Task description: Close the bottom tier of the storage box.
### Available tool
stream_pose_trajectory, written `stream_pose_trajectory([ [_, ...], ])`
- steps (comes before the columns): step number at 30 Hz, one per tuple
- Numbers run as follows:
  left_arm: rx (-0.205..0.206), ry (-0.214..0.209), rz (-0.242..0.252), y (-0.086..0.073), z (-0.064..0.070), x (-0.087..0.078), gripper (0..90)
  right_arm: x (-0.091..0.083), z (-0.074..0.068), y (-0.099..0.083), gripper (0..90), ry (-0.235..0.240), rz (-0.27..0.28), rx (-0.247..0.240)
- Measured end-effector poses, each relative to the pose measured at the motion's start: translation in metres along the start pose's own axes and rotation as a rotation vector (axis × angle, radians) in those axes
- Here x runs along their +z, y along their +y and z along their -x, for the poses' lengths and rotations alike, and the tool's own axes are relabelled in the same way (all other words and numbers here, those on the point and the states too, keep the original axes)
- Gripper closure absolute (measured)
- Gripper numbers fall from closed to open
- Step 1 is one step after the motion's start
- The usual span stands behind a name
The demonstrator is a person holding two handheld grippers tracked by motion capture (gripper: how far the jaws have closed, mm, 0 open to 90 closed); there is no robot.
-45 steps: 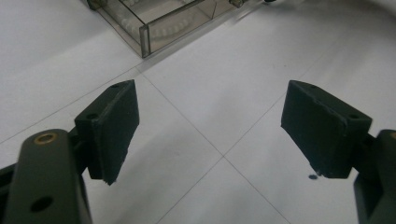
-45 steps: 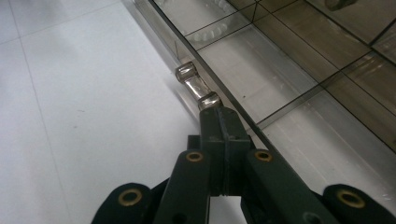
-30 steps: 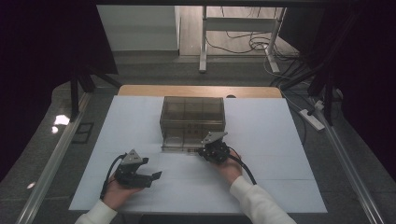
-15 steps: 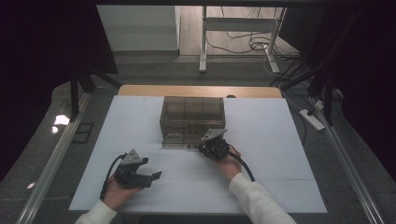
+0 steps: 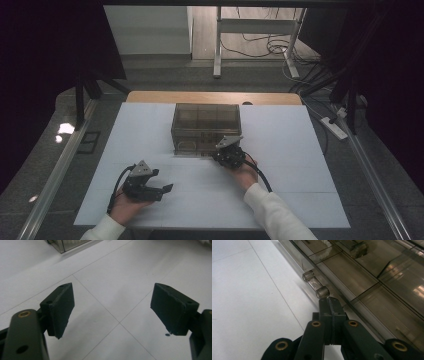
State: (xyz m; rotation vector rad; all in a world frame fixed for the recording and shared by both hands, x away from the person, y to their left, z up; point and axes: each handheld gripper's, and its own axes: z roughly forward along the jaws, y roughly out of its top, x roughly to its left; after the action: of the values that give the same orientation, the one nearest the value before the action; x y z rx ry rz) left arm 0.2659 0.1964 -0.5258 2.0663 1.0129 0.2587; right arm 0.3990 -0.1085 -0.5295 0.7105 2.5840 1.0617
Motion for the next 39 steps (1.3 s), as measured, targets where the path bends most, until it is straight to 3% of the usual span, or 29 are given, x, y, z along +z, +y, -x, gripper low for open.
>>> stream_pose_trajectory([
  [39, 0.0, 0.0, -0.001, -0.0002, -0.0007, -0.0001, 19.9, 0.0058, 0.0085, 0.0045, 89.4, -0.025, 0.006, 0.007],
])
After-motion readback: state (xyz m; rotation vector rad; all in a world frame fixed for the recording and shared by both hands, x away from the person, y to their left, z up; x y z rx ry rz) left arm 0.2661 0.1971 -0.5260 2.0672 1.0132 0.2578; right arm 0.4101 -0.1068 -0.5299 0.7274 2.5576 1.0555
